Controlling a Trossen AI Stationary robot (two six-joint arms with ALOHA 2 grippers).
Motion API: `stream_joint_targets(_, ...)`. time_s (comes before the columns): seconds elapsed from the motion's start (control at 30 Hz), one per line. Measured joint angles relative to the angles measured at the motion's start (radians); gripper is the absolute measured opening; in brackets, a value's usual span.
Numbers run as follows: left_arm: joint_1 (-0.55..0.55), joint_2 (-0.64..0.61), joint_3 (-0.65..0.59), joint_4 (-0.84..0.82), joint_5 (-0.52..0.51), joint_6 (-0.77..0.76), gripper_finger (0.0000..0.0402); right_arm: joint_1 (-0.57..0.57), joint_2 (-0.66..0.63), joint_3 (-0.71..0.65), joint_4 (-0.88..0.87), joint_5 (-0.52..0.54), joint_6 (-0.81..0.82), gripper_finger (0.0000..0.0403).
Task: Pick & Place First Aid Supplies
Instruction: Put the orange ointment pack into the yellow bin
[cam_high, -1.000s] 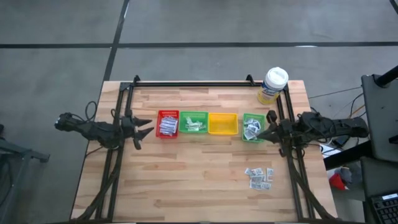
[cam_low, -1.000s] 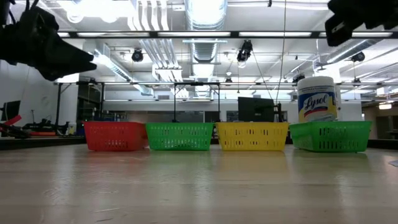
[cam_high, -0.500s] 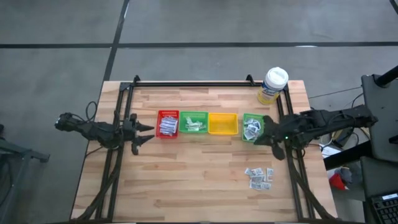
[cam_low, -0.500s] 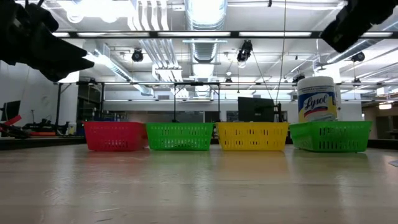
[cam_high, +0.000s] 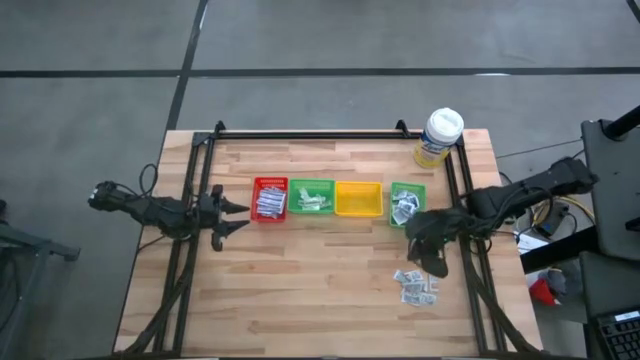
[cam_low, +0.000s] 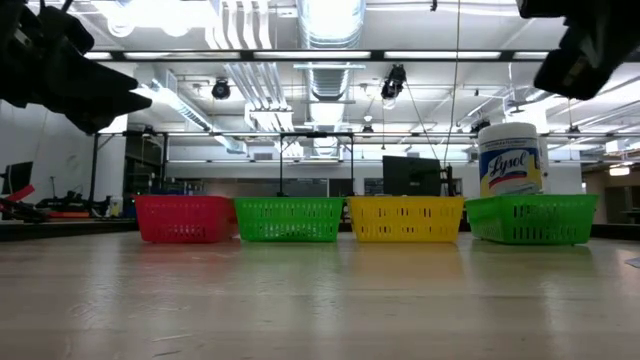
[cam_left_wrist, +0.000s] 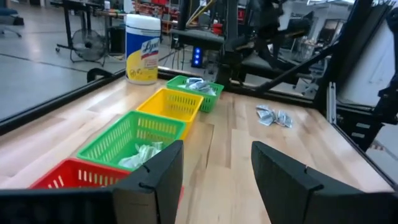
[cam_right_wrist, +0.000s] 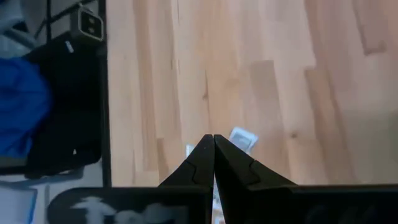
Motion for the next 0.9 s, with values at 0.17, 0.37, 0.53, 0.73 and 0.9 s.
stream_joint_targets(0.17, 0.000, 0.001, -0.001, 0.000, -0.005, 0.008, 0.0188, 0.074, 0.081, 0.015, 0.000, 0.001, 0.106, 0.0008)
stream_joint_targets(0.37, 0.000, 0.001, -0.001, -0.003, -0.007, 0.009, 0.0188, 0.150, 0.187, 0.031, -0.001, 0.003, 0.185, 0.0008)
stream_joint_targets(0.53, 0.000, 0.001, -0.001, -0.005, -0.008, 0.009, 0.0188, 0.199, 0.263, 0.043, -0.019, -0.001, 0.255, 0.0009)
stream_joint_targets(0.73, 0.000, 0.001, -0.002, -0.008, -0.008, 0.008, 0.0188, 0.224, 0.309, 0.041, -0.019, -0.019, 0.261, 0.0009)
stream_joint_targets(0.9, 0.000, 0.001, -0.002, -0.009, -0.008, 0.004, 0.0188, 0.223, 0.315, 0.037, -0.023, -0.020, 0.249, 0.0009)
